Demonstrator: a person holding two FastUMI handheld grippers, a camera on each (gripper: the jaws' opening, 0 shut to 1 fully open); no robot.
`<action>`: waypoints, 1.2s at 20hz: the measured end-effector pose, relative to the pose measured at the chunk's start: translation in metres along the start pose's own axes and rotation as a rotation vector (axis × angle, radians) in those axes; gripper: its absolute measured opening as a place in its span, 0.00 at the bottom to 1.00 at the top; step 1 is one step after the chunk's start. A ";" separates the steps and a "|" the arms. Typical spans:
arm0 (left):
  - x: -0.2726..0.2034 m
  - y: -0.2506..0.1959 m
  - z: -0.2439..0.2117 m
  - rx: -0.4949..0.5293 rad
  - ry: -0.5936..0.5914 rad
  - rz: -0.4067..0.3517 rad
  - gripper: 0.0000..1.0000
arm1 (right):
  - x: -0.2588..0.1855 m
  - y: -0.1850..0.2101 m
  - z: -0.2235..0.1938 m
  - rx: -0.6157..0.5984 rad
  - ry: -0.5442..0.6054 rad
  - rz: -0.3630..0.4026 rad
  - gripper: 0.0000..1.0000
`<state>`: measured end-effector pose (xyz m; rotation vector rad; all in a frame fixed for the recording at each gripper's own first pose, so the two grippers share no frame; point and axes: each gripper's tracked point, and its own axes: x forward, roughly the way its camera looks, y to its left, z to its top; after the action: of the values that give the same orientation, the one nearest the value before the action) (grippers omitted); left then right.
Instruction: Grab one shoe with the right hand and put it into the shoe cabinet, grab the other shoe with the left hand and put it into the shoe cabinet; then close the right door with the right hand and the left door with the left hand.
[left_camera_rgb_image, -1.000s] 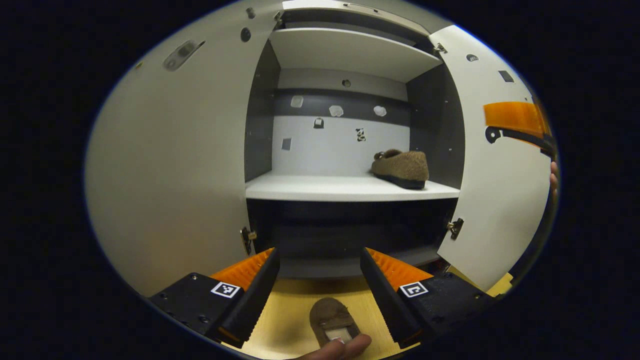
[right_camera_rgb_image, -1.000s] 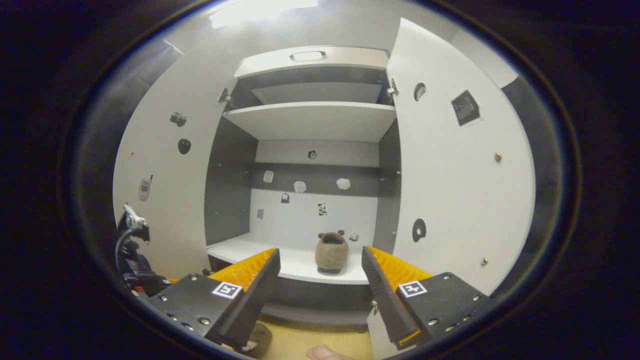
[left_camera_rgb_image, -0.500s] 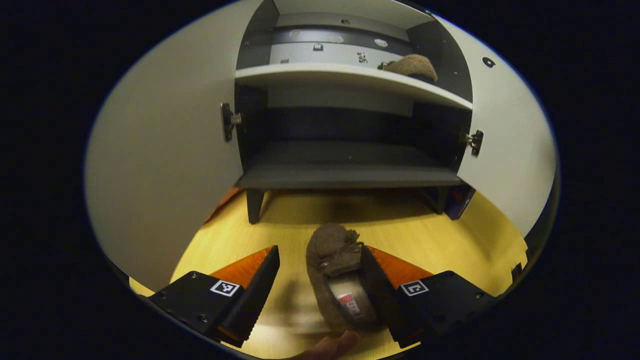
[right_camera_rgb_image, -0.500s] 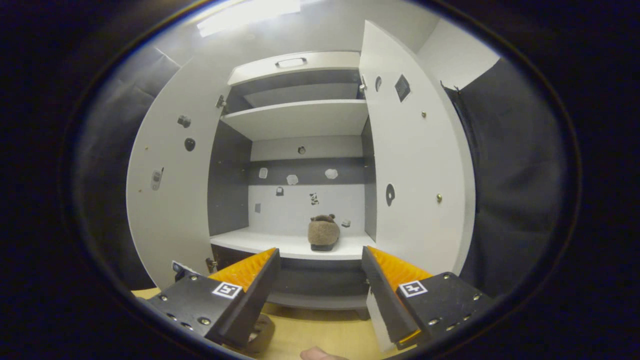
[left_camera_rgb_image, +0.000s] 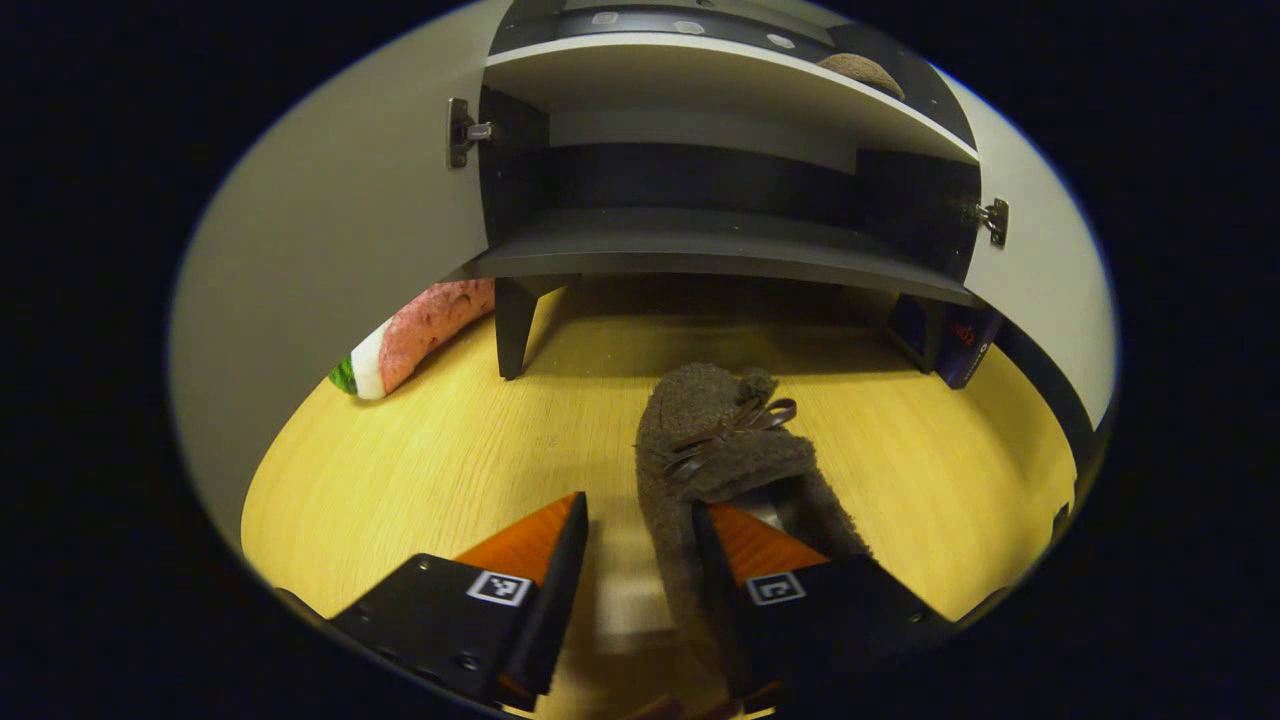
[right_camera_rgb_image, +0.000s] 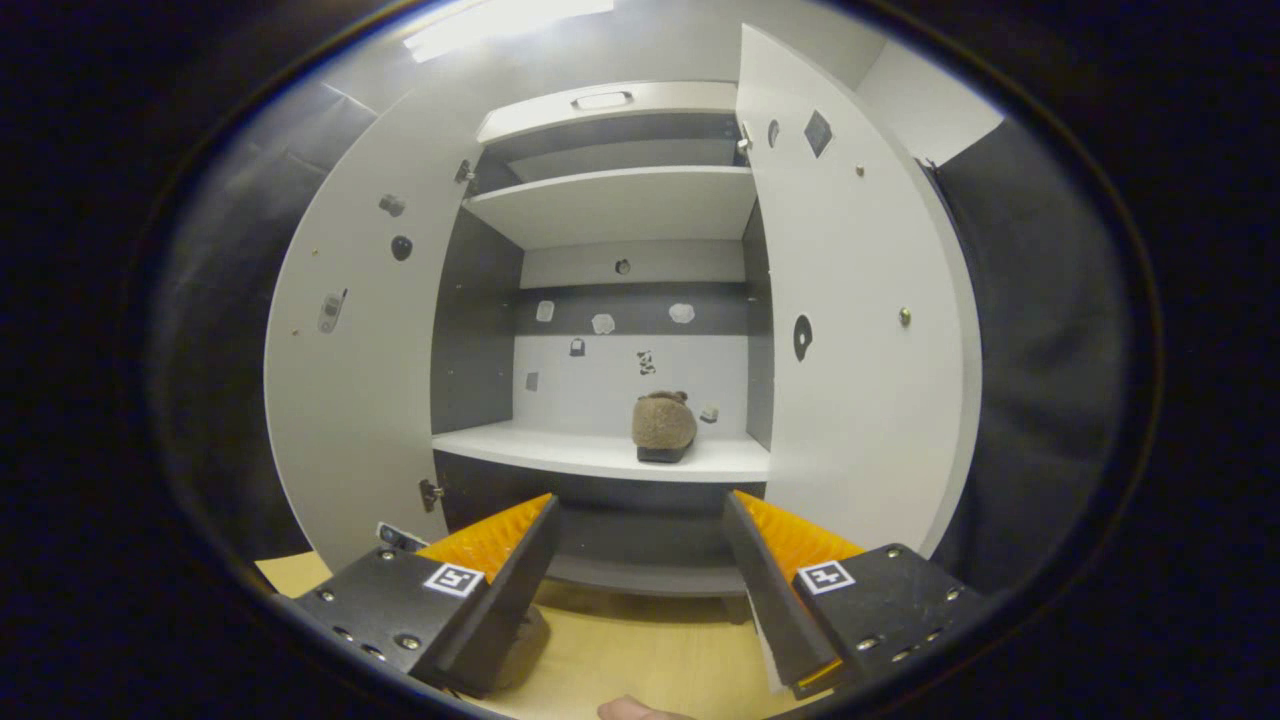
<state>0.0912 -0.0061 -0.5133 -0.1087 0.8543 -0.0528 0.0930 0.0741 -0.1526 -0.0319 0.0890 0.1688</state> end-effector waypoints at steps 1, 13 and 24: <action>-0.001 -0.003 0.001 -0.020 -0.001 -0.018 0.45 | 0.001 0.000 -0.005 0.001 0.009 0.000 0.99; -0.021 -0.006 0.013 0.015 0.007 -0.008 0.01 | -0.010 -0.004 -0.012 0.040 0.006 0.025 0.98; -0.115 -0.020 0.166 0.069 -0.332 0.035 0.02 | -0.018 -0.028 0.012 0.100 -0.037 0.020 0.98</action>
<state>0.1408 -0.0035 -0.3165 -0.0360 0.5217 -0.0305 0.0810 0.0441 -0.1385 0.0718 0.0608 0.1843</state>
